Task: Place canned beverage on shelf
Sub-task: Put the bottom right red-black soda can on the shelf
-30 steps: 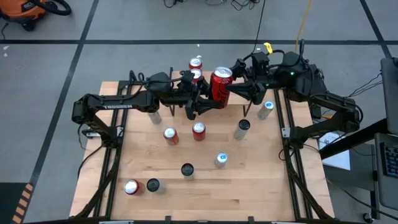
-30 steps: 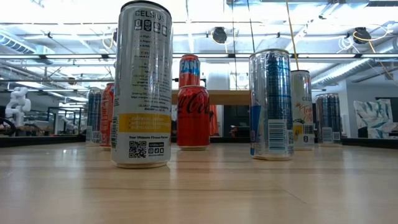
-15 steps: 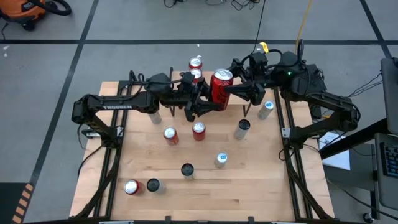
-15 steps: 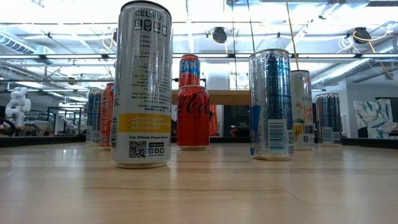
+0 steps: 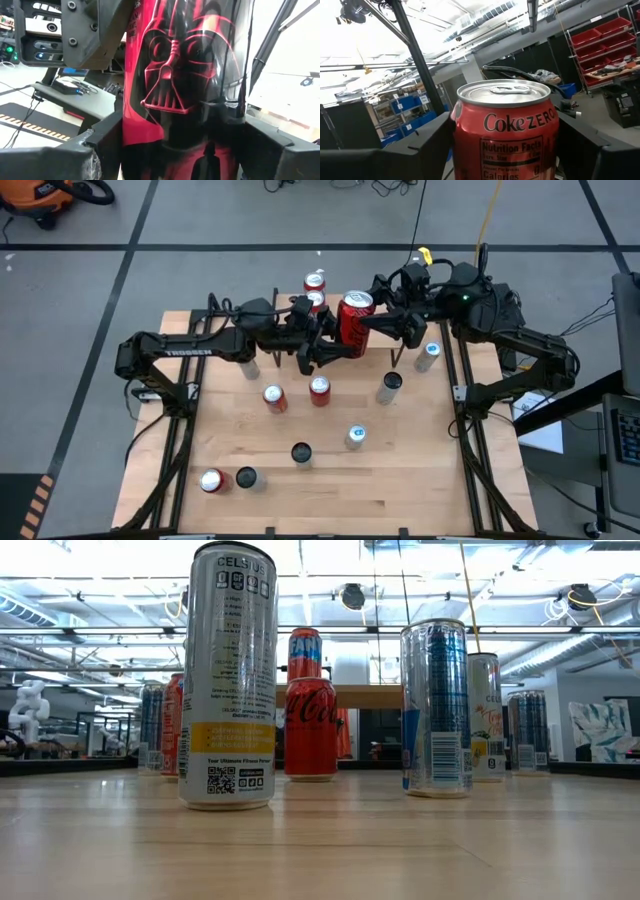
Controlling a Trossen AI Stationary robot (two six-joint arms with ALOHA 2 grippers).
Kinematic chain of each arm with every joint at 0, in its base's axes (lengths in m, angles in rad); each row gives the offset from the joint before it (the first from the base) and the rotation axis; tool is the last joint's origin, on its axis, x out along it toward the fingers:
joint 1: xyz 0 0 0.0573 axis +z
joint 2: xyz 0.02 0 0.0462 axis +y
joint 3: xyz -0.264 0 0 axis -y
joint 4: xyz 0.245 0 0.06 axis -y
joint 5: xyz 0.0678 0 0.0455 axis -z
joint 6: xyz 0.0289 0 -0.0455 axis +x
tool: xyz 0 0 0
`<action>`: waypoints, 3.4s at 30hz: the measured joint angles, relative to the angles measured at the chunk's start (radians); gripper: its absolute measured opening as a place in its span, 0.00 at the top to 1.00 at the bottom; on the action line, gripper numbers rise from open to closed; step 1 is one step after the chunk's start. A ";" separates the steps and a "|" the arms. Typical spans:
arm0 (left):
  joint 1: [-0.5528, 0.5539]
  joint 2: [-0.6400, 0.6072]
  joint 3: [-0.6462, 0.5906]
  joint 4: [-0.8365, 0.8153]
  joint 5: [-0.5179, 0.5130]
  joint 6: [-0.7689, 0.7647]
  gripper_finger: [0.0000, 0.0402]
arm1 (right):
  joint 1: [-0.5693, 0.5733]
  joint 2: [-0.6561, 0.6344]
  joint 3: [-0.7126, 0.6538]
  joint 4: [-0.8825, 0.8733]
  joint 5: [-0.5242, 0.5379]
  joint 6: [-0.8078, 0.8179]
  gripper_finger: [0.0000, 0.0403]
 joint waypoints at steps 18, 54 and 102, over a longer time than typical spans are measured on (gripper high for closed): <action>-0.041 -0.005 0.000 -0.041 -0.223 0.024 0.02 | -0.039 -0.002 0.000 -0.033 0.000 -0.022 0.33; -0.015 -0.326 0.000 -0.762 -0.326 -0.109 0.01 | -0.259 -0.039 -0.172 -0.022 -0.258 -0.095 0.34; -0.003 -0.312 -0.001 -0.844 -0.403 -0.100 0.01 | -0.586 0.398 -0.302 0.368 -0.309 -0.487 0.32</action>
